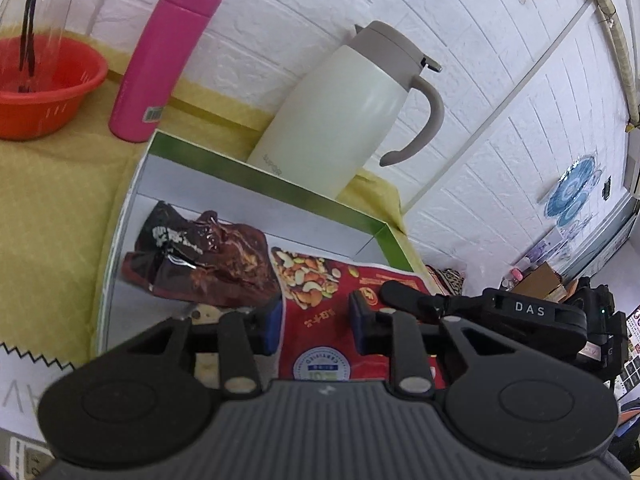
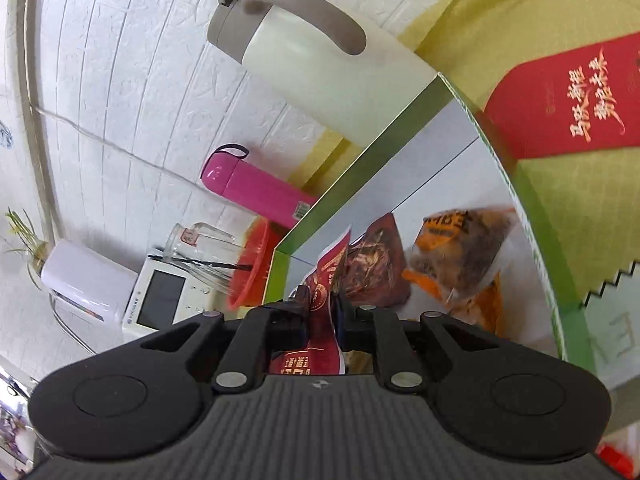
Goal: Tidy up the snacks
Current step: 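Carry the red nut packet over the green box and open the right gripper, then reach the left gripper to the brown meat packet while the right reaches the white packet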
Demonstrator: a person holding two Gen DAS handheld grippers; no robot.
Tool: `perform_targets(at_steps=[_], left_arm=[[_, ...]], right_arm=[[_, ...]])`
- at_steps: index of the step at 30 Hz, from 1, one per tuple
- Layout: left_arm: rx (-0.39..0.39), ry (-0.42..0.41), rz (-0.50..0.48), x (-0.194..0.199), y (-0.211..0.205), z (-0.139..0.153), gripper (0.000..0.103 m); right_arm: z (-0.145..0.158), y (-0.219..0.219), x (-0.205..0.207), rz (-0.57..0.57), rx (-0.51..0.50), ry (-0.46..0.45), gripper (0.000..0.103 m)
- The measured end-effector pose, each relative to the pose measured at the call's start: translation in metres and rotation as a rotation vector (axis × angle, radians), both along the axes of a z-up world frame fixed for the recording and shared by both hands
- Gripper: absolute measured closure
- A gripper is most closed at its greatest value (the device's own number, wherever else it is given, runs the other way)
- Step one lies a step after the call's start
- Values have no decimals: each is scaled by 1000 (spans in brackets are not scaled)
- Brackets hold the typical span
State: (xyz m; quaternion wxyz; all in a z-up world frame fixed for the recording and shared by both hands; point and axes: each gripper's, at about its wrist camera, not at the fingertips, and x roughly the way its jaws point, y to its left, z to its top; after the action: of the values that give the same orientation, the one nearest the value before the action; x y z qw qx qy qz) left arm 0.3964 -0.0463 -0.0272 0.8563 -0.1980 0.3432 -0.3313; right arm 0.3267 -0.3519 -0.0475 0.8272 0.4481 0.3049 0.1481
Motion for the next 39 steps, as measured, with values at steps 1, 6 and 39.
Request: perform_targets(at_steps=[1,6,39], left_arm=[[28,-12,4,1,-3,0,78],[79,-20,11,8,-10,-7,82],[414,-319,363,-186,124,22,1]], right_arm=[[0,1,2,-7,-13,-7,79],[3,2,13,-76,-88,6,30],[62,74,-263,-25,-612,-31,0]])
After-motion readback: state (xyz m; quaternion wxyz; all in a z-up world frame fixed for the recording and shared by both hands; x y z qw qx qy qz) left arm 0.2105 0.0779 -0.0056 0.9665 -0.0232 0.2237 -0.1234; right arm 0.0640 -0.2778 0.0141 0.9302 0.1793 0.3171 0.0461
